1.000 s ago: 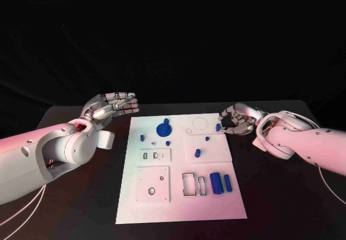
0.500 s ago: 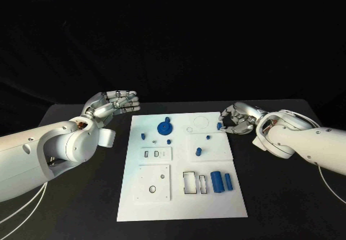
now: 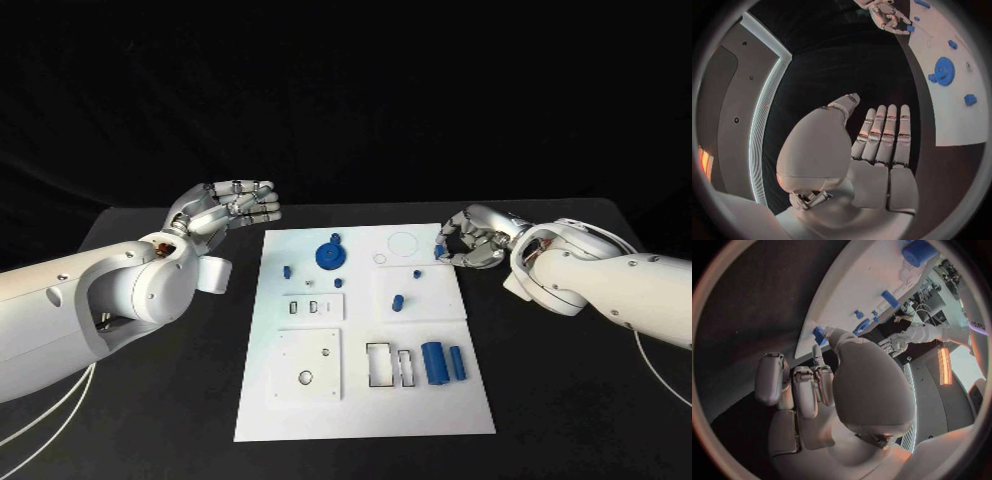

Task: Assemble the parts on the task board

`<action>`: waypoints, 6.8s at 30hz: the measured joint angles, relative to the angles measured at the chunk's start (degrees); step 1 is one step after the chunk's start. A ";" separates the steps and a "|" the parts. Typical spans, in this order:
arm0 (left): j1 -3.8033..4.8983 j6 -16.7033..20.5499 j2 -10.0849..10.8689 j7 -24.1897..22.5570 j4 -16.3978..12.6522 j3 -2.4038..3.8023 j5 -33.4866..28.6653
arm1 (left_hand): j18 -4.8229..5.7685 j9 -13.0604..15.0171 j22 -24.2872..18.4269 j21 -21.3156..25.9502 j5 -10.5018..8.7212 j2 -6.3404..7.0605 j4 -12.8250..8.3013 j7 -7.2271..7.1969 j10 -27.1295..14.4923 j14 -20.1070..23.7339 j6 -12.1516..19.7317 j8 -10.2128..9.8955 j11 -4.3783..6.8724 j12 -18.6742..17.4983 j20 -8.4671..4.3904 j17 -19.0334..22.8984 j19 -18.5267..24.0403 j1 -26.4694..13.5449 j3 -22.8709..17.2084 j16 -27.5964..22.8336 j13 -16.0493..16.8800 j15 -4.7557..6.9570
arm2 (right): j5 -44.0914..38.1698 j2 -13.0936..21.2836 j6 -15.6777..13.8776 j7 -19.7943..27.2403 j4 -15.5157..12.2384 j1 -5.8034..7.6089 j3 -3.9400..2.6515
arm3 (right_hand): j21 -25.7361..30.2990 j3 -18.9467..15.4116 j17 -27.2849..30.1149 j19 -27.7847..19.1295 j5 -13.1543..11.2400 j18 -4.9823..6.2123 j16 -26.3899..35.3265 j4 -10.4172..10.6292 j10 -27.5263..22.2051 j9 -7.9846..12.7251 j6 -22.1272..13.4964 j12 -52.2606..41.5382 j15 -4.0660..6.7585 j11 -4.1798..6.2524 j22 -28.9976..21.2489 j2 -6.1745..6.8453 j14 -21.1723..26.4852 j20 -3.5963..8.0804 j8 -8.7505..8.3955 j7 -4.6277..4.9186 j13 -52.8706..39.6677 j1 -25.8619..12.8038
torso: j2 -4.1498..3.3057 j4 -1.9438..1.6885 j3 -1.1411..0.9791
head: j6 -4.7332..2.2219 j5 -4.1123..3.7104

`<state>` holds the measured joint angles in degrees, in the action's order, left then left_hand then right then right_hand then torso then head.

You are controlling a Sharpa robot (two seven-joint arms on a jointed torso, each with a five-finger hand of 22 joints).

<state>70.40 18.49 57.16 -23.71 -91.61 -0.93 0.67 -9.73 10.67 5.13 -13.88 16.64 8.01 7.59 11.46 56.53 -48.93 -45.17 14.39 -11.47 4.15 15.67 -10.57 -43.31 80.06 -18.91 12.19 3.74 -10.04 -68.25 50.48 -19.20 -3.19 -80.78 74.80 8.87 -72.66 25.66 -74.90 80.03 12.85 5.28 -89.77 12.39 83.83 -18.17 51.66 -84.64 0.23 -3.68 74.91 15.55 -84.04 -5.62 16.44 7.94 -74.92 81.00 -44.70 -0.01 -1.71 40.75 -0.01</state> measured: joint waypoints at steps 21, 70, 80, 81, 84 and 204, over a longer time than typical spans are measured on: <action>0.00 -0.07 0.02 0.13 0.01 0.00 0.00 | 0.00 0.00 0.01 0.00 0.00 0.00 0.00 0.00 0.00 0.00 0.00 0.00 0.00 0.00 0.00 0.00 0.00 0.00 0.00 0.00 0.00 0.00 | -0.08 -0.78 0.71 -0.41 0.75 -0.19 0.01 | 0.00 1.33 0.00 0.40 -0.75 0.00 0.00 -0.53 0.31 -0.52 2.56 -0.29 0.42 0.72 0.04 -1.02 0.00 0.40 1.07 -0.73 0.01 -0.41 | 0.01 0.01 0.01 | 0.04 -0.08; -0.01 -0.34 -3.32 0.79 4.76 -0.18 0.06 | -0.01 0.00 -0.08 0.00 0.00 -0.24 -0.16 0.00 -0.21 -0.01 0.00 0.00 -0.21 -0.20 0.00 -0.09 0.00 -0.23 -0.16 -0.22 0.00 0.01 | -6.51 -13.35 -9.21 -11.16 -12.89 -2.03 0.30 | -0.19 4.25 -0.02 0.90 2.25 0.00 0.00 -1.57 0.09 -1.41 4.80 -1.54 1.74 1.94 0.01 -3.78 0.11 1.73 2.11 -2.21 -0.03 -3.04 | 2.18 0.26 1.01 | 2.76 3.96; -0.02 -0.45 -4.18 0.96 4.69 -0.24 0.20 | 0.00 0.00 -0.08 0.00 0.00 -0.23 -0.16 0.00 -0.21 -0.01 0.00 0.00 -0.21 -0.20 0.00 -0.09 0.00 -0.23 -0.15 -0.22 0.06 0.00 | -11.78 -17.10 -7.45 -14.73 -11.47 -4.32 0.36 | 0.02 4.25 -0.02 0.90 2.23 0.01 0.00 -1.57 0.09 -1.41 4.74 -1.54 1.74 1.94 0.00 -3.80 0.11 1.73 2.11 -2.30 -0.02 -3.06 | 2.33 0.30 1.10 | 3.65 5.05; -0.02 -0.47 -4.21 0.98 4.59 -0.24 0.20 | -0.01 0.00 -0.08 0.00 0.00 -0.24 -0.16 0.00 -0.21 -0.01 0.00 0.00 -0.21 -0.20 0.00 -0.09 0.00 -0.23 -0.15 -0.22 0.06 0.01 | -12.25 -17.35 -7.28 -14.98 -11.31 -4.57 0.36 | 0.02 4.25 -0.02 0.90 2.23 0.00 0.00 -1.57 0.09 -1.41 4.75 -1.54 1.74 1.94 0.00 -3.94 0.11 1.73 2.11 -2.30 -0.02 -3.21 | 2.33 0.34 1.09 | 3.76 5.15; -0.02 -0.56 -4.34 1.04 4.27 -0.24 0.24 | -0.01 0.00 -0.08 0.00 0.00 -0.23 -0.16 0.00 -0.21 -0.01 0.00 0.00 -0.21 -0.20 0.00 -0.09 0.00 -0.23 -0.16 -0.22 0.05 0.01 | -13.53 -18.04 -6.78 -15.81 -10.89 -5.27 0.36 | 0.02 4.24 -0.02 0.90 2.21 0.00 0.00 -1.57 0.09 -1.42 4.85 -1.54 1.74 1.94 0.00 -3.79 0.11 1.73 2.11 -2.20 -0.02 -3.82 | 2.29 0.37 1.09 | 3.90 5.28; 0.74 -9.12 -5.32 23.70 5.93 -0.46 18.05 | 0.03 8.46 17.89 -30.42 1.80 -4.49 9.24 -6.27 22.04 -34.81 -9.79 6.52 10.49 13.75 -11.78 -60.07 -24.75 -8.19 11.80 64.43 12.37 12.66 | -4.54 1.23 -9.98 -8.14 -20.20 3.36 -0.29 | 4.27 -7.14 -0.03 -0.24 0.14 0.00 0.00 -0.28 -1.09 0.34 -1.75 1.94 -0.22 -0.15 0.03 -3.99 0.01 -0.42 -1.81 0.30 -0.01 -2.93 | 3.94 0.69 0.60 | 5.09 4.89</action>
<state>71.15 9.37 51.84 -0.01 -85.69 -1.38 18.72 -9.70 19.13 23.01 -44.29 18.45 3.52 16.82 5.19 78.57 -83.75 -54.96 20.91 -0.98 17.90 3.89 -70.64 -68.06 71.87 -7.10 76.62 16.11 2.62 -72.80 51.71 -29.18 -11.33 -100.98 78.16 8.58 -68.39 18.52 -74.94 79.79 12.99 5.28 -89.77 12.11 82.74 -17.82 49.91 -82.70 0.00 -3.83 74.94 11.56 -84.02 -6.04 14.63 8.24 -74.93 78.08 -40.76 0.69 -1.10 45.83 4.89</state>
